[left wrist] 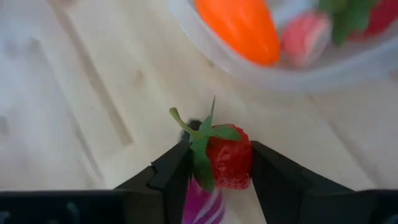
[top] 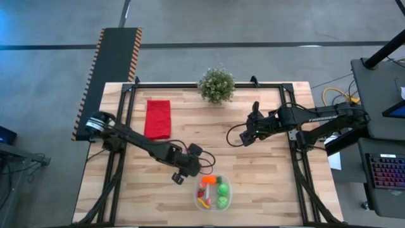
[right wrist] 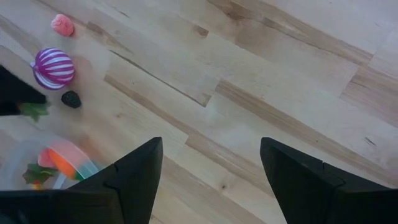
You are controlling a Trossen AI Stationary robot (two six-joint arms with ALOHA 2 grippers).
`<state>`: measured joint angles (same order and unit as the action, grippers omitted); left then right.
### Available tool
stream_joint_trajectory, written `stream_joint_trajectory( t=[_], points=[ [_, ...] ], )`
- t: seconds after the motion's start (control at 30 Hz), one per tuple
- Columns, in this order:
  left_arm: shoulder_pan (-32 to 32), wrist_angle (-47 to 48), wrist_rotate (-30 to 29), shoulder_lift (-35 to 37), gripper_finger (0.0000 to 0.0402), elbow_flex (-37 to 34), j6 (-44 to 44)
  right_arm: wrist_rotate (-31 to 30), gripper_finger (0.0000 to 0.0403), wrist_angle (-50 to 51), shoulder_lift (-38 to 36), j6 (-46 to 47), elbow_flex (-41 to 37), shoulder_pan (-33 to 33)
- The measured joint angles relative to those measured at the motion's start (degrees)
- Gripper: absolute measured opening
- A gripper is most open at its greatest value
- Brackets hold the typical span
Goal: Pick and placing Produce into tupperware
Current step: Put the red strawberry into the transparent bin
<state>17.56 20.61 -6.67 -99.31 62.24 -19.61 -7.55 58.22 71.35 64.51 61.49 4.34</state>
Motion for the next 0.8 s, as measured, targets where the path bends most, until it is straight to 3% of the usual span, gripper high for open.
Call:
stream_joint_trajectory(
  t=[0.27, 0.4, 0.6, 0.8],
  points=[
    [0.0, -1.2, -1.2, 9.2, 0.0129, 2.8, 7.1, 0.0, 0.0263, -0.2, 0.0, 0.2, 0.0, 0.0],
    [0.4, -3.7, -0.9, 10.1, 0.0129, 5.7, 9.4, 0.0, 0.0263, -0.4, 0.0, 0.8, 0.0, 0.0],
    [1.7, -8.1, 4.9, 4.9, 0.0128, 8.5, 16.1, 0.2, 0.0263, -0.7, 0.0, 1.9, 0.0, 0.0],
    [4.6, -7.8, 7.2, -1.6, 0.0128, 12.3, 16.3, 0.4, 0.0263, -1.6, 0.0, 2.4, 0.0, 0.1]
  ],
)
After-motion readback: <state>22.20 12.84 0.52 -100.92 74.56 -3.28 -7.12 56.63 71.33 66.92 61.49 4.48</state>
